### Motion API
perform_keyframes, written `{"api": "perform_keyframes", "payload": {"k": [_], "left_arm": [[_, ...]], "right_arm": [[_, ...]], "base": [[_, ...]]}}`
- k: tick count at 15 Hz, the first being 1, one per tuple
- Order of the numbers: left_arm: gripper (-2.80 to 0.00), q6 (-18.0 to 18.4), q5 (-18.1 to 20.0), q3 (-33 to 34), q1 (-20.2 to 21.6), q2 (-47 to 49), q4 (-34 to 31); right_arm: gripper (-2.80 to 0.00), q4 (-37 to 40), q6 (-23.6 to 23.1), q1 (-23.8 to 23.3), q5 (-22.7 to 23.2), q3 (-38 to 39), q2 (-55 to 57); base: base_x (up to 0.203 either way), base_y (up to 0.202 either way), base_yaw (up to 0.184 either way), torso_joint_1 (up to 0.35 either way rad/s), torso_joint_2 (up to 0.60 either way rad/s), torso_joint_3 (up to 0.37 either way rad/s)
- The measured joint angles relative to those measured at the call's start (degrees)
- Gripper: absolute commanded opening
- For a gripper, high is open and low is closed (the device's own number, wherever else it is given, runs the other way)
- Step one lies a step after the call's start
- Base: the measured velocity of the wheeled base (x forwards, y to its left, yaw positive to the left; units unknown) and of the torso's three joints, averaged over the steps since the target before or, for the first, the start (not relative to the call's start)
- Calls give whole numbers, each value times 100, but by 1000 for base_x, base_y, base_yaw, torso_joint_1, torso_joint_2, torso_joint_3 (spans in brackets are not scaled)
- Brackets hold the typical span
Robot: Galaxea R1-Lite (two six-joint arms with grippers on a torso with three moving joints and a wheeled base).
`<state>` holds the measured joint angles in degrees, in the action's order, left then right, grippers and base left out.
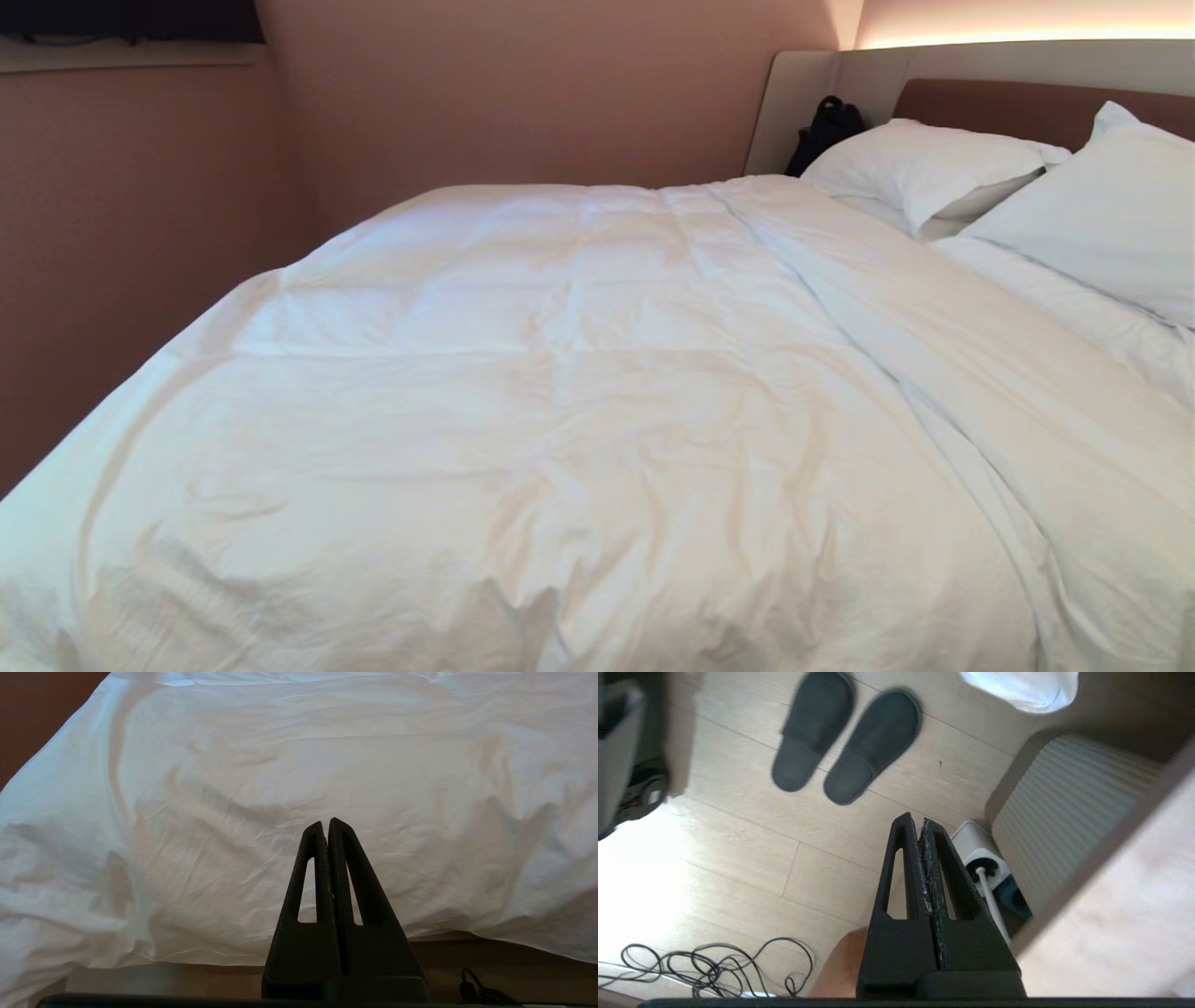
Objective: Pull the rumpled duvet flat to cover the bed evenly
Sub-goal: Flatten the corners of the folded blanket
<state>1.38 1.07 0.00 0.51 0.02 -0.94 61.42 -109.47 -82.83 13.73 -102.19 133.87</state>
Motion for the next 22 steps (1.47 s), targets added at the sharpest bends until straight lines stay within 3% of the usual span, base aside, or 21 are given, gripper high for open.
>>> {"api": "perform_keyframes", "payload": {"k": [5, 10, 18, 22], "left_arm": [[-280, 0, -2, 0, 0, 0, 0], [-280, 2, 0, 0, 0, 0, 1], [-280, 1, 1, 0, 0, 0, 0], [-280, 2, -2, 0, 0, 0, 0]], "right_arm": [[-280, 1395, -349, -124, 749, -167, -1293], [-280, 2311, -20, 129, 2080, 687, -3275], [-280, 2593, 284, 506, 3898, 1907, -7000], [-280, 2593, 315, 276, 4179, 2335, -8415]], "base": [[0, 0, 0, 0, 0, 0], [0, 0, 0, 0, 0, 0], [0, 0, 0, 0, 0, 0], [0, 0, 0, 0, 0, 0]]}}
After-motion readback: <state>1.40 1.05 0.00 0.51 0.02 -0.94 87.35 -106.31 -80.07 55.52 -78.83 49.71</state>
